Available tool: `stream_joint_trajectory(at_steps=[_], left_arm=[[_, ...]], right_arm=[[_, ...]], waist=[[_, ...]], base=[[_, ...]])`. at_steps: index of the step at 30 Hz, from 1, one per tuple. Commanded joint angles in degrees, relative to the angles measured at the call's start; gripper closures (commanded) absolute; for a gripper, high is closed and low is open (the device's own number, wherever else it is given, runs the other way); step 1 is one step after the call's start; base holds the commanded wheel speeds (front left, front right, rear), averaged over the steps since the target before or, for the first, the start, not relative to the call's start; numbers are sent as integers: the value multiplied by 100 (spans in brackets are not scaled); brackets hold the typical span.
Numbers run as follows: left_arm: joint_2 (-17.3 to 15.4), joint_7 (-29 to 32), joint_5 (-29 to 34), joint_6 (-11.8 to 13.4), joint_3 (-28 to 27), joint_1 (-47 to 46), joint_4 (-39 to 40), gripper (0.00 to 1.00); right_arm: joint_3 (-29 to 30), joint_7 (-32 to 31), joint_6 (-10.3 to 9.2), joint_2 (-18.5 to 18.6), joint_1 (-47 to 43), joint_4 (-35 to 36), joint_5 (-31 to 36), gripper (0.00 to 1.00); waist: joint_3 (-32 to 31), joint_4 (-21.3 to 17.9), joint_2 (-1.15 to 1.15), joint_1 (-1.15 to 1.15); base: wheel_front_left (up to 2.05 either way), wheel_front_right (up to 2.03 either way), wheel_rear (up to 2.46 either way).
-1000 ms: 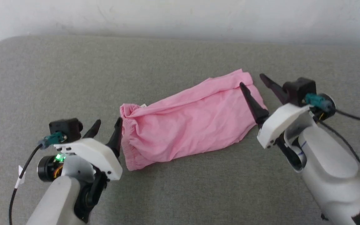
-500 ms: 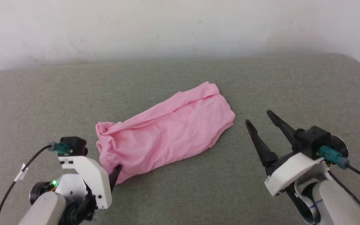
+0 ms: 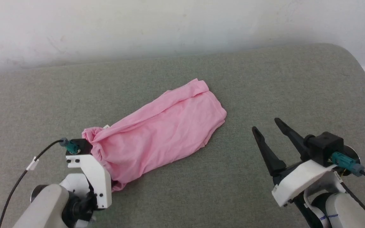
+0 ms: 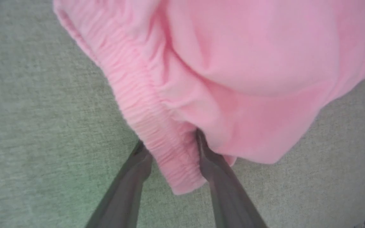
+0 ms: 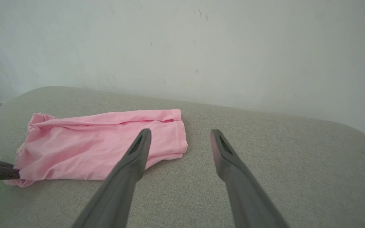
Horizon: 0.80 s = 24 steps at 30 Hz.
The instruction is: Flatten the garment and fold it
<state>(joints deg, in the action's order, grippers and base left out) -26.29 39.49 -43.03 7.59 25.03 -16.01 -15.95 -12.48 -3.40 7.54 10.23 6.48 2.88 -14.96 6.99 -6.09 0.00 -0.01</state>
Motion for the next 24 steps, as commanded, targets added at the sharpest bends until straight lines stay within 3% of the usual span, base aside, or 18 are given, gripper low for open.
stream_joint_trajectory(at_steps=[1,8,16,24], left_arm=[[243,160,-90,-111,240,116,-282,100],[351,50,-157,-328,282,-34,-443,100],[220,-465,-12,-345,118,-139,289,100],[135,-567,216,-298,186,-277,1168,100]], right_arm=[[2,-119,-5,20,4,5,-92,0],[-104,-707,-5,180,667,-780,-696,0],[-569,-1575,-5,194,2095,-2834,-1484,0],[-840,-1800,-5,16,3363,-4586,-1808,0]], waist=[[51,21,0,1],[139,108,0,1],[276,469,0,1],[625,931,0,1]], base=[[0,0,0],[0,0,0],[0,0,0],[0,0,0]])
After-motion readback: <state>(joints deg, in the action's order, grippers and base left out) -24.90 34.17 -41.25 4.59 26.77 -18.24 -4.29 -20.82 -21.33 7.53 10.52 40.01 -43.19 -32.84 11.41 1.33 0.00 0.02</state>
